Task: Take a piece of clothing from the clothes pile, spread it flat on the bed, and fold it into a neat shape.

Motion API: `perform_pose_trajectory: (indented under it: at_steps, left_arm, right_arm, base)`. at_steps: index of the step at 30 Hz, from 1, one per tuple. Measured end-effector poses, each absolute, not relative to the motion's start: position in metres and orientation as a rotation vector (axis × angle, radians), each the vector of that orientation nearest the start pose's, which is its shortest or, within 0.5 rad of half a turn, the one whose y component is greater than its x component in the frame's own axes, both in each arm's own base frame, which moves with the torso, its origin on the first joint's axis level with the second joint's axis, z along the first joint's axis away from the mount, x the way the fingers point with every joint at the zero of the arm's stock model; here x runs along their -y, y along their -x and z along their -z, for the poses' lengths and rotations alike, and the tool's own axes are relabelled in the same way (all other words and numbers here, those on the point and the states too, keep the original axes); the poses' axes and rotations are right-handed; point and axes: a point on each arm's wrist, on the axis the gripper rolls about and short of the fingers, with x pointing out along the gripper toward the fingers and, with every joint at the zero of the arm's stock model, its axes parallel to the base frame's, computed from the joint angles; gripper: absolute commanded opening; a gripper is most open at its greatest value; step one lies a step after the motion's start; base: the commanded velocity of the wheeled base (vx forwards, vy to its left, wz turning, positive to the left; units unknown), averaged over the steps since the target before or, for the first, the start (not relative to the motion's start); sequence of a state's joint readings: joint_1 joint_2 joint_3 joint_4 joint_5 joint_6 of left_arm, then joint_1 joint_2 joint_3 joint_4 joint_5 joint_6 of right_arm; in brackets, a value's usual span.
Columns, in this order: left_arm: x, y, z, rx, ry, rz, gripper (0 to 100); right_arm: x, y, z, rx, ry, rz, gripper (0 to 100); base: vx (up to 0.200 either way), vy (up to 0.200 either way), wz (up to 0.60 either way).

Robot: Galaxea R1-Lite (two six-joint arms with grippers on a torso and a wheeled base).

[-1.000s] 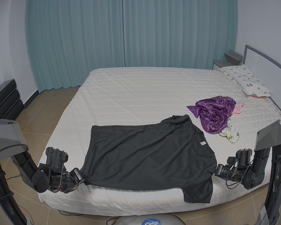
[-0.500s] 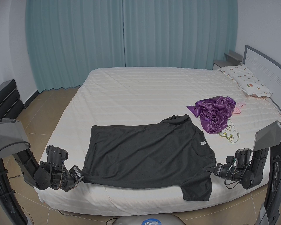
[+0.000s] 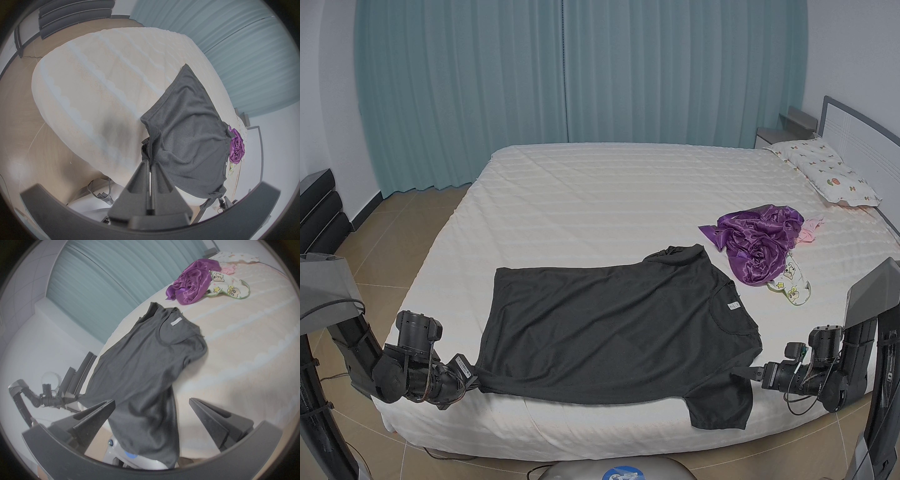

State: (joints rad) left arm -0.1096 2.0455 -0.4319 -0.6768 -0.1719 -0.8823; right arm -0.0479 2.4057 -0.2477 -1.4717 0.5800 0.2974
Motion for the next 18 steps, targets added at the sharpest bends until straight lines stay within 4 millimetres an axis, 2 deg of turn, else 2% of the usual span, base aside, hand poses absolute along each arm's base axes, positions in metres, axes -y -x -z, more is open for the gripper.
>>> perform_pose_trajectory:
  at_steps: [5,15,16,18]
  left_arm:
    - [0.032,-0.263,-0.007,-0.996,0.844,-0.167,0]
    - [0.030,-0.264,-0.007,-0.995,0.853,-0.166,0]
    - [0.030,-0.264,-0.007,-0.994,0.853,-0.166,0]
    - [0.030,-0.264,-0.007,-0.994,0.853,-0.166,0]
  right_arm:
    - [0.001,-0.260,0.051,-0.739,-0.472,-0.431,100]
    - [-0.003,-0.269,0.063,-0.740,-0.450,-0.451,100]
    - [-0.004,-0.270,0.064,-0.740,-0.442,-0.458,0]
    - [-0.005,-0.271,0.067,-0.743,-0.437,-0.464,0]
  base:
    - [0.000,0.000,0.00]
    - [0.000,0.000,0.00]
    - [0.000,0.000,0.00]
    - [0.000,0.000,0.00]
